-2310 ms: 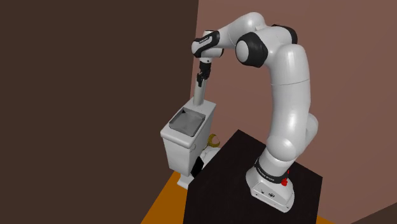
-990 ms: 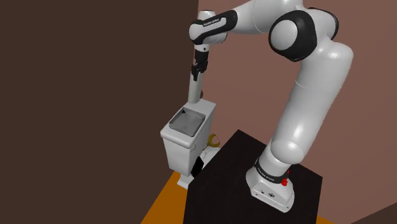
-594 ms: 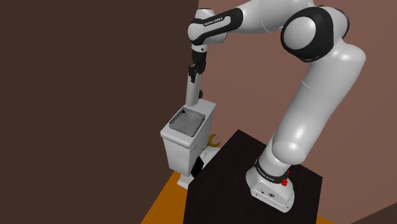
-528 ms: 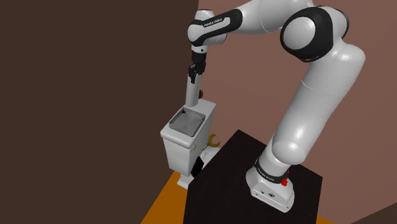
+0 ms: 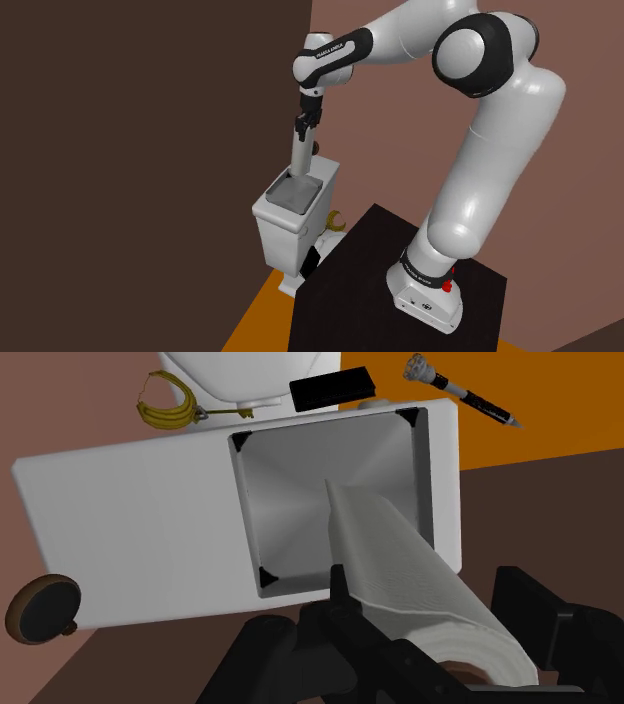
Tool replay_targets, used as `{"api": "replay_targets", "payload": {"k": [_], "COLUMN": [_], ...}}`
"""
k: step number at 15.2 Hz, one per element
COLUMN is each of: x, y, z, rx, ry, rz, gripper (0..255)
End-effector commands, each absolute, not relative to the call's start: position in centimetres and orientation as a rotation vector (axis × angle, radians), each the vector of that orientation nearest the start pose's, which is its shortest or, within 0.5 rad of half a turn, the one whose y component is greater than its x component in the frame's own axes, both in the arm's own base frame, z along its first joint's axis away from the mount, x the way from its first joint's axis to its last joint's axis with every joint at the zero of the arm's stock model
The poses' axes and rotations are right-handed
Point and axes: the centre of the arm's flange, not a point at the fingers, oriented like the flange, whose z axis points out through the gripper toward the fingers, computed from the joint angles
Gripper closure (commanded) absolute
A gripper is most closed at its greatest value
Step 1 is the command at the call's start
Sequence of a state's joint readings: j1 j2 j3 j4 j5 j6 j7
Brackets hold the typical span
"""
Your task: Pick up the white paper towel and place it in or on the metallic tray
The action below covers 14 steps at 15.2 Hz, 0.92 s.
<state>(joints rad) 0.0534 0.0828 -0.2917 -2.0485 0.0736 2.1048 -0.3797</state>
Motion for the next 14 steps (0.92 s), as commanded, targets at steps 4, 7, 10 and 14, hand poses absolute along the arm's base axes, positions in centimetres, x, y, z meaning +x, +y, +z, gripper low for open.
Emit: {"api": "replay_targets", "payload": {"k": [4,7,10,14], "x": [54.7,54.7,54.7,54.7], "y": [-12.8,-12.8,-12.8,-12.8], "z": [37.3,35.7,34.1,32.0], "rx": [-3.093,-3.093,-3.093,-3.093], "ry": [-0.161,-0.161,-0.161,-0.161], "rz": [0.014,0.014,0.014,0.014], "gripper": [255,255,255,255]}}
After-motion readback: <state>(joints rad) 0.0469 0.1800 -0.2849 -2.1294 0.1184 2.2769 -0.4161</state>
